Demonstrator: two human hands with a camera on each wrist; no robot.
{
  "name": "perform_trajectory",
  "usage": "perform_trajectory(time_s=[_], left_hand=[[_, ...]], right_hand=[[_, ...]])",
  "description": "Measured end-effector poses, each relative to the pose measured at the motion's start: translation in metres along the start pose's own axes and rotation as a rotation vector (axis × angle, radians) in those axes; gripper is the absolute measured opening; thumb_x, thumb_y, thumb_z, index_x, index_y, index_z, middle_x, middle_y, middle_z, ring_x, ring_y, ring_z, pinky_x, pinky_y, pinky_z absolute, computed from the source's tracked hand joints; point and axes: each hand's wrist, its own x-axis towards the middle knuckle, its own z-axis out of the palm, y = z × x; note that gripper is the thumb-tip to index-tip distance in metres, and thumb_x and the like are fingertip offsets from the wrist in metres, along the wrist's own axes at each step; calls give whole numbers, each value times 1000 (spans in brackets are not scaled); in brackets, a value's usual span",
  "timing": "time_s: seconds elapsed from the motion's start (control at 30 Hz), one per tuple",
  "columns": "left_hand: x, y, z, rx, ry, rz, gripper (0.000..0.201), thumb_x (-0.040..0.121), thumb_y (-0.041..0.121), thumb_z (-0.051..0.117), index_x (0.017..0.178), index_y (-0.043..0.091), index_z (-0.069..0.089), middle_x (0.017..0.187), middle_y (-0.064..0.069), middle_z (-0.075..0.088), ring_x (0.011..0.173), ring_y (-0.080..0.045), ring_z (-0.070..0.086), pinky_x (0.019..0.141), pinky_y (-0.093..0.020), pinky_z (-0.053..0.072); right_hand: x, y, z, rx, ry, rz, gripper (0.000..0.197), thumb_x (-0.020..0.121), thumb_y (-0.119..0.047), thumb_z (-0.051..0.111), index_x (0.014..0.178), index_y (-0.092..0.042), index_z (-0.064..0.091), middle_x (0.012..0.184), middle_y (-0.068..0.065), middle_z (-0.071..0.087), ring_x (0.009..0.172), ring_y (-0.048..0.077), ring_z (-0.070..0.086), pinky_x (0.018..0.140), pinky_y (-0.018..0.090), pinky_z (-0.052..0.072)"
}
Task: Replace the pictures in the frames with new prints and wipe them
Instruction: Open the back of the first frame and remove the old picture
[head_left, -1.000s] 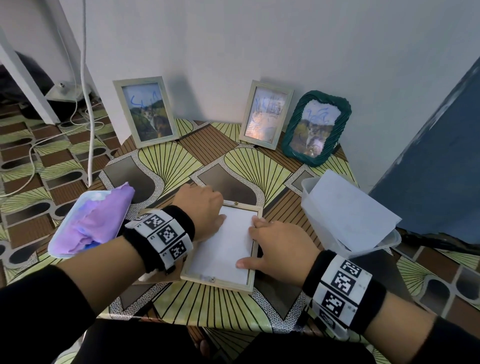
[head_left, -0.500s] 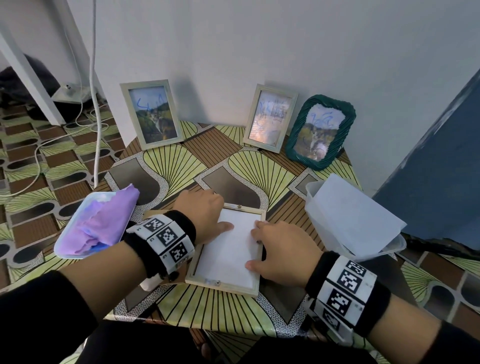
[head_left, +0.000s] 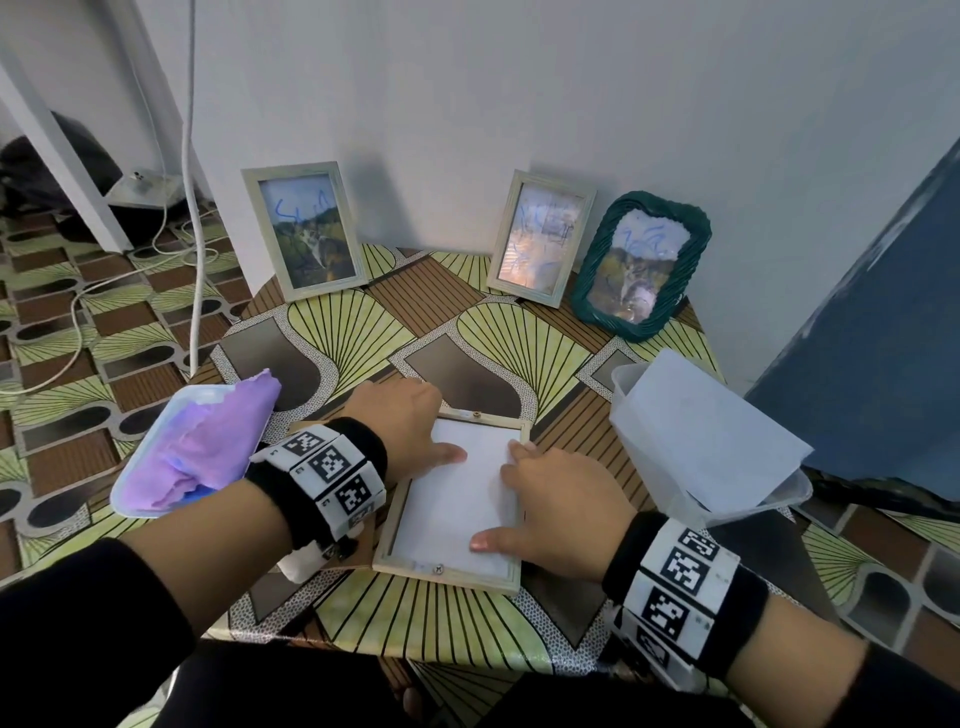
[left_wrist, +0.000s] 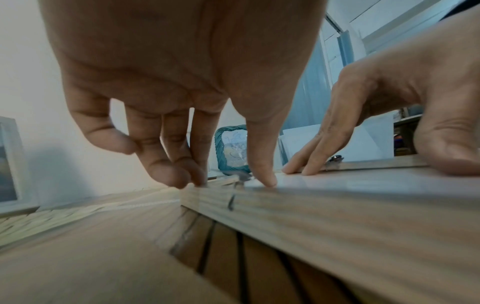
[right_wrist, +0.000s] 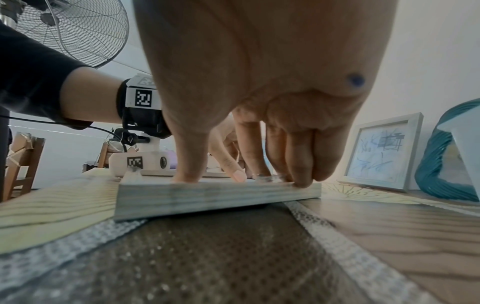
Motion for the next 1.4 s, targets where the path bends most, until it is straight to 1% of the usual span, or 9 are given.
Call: perform_trajectory(time_s=[0.1,0.23,0.43,0.5,0.6,0.77,0.97,1.2,1.4], left_hand=[[-3,4,-2,78,28,5,49,84,72,50,93,24,49,104,5,59,97,-18,55,80,-37,36],[-6,11,-2,177,25,19,45,89,69,45,89,24,43,107,3,57,99,-20,57,92,-42,36],[-1,5,-1,103,4,-8,48,84,73,48,82,26,41,91,7,49,85,-17,46,78,-38,30],[-1,5,1,109,9,0,48,84,73,48,83,26,42,91,7,47,88,-18,49,79,-38,30],[-1,4,2,99,29,6,47,83,74,48,85,27,43,91,8,46,96,-18,54,80,-37,31],[0,3,3,98,36,12,48,82,74,49,86,26,45,92,8,49,96,-18,54,79,-37,29],[1,2,3,110,13,15,49,83,74,48,89,25,49,94,7,52,85,-16,45,83,-38,32],[1,2,4,127,14,18,51,82,76,46,86,25,47,92,7,52,86,-16,49,89,-42,30],[1,-1,6,110,19,34,53,82,77,45,90,26,50,93,8,52,88,-16,52,89,-44,28]], right_hand=[[-1,0,0,12,9,-9,85,78,-77,52,131,-11,56,156,11,34,136,25,43,101,38,42],[-1,0,-2,15,13,-15,85,78,-77,53,132,-11,54,158,10,32,136,25,43,100,37,42],[0,2,0,8,18,-15,82,77,-77,53,126,-11,57,152,9,41,129,26,49,94,38,45],[1,2,0,-6,21,-16,77,77,-77,53,117,-12,60,140,7,50,120,25,54,83,37,45],[1,2,0,-29,34,-12,71,76,-78,54,103,-13,60,115,4,55,102,23,56,67,33,33],[1,2,0,-19,23,-10,74,76,-78,54,111,-13,60,135,9,51,113,24,54,71,31,28],[0,1,0,19,4,0,80,77,-77,55,122,-11,58,148,10,43,126,25,49,93,36,44],[1,0,0,40,18,7,84,76,-77,55,128,-12,55,155,9,36,132,24,45,97,36,43],[1,1,-1,30,23,8,79,75,-78,56,118,-12,59,144,7,47,119,24,52,87,35,44]])
